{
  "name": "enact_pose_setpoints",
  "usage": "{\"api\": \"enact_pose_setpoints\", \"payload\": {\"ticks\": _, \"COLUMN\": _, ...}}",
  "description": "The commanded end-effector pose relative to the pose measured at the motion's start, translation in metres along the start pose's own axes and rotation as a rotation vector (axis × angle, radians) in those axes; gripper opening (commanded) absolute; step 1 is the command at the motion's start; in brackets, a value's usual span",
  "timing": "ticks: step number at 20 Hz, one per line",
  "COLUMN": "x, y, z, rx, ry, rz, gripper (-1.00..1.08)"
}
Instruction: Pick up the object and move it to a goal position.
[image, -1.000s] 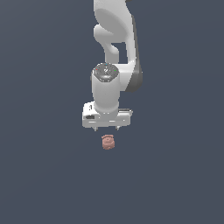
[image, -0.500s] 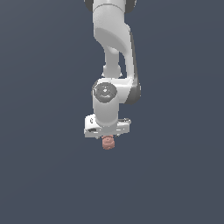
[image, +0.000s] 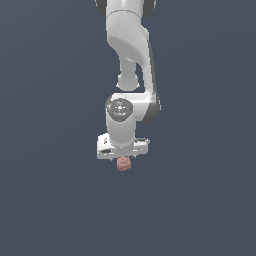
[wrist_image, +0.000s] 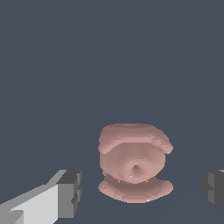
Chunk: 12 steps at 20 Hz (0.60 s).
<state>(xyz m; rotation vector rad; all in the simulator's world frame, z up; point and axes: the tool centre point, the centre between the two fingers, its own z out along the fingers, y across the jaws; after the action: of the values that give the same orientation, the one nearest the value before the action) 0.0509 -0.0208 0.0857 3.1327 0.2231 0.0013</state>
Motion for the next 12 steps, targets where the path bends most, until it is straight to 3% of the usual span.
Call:
{"api": "enact_pose_setpoints", "payload": {"ticks": 1, "x": 0.000, "y": 0.000, "z": 0.008, "rx": 0.000, "ry": -0.001, "rz": -0.001, "gripper": 1.00}}
{"api": "enact_pose_setpoints", "payload": {"ticks": 12, "x": 0.000, "y": 0.000, "z": 0.046, "rx": 0.001, "ry": -0.001, "rz": -0.002, "gripper": 1.00}}
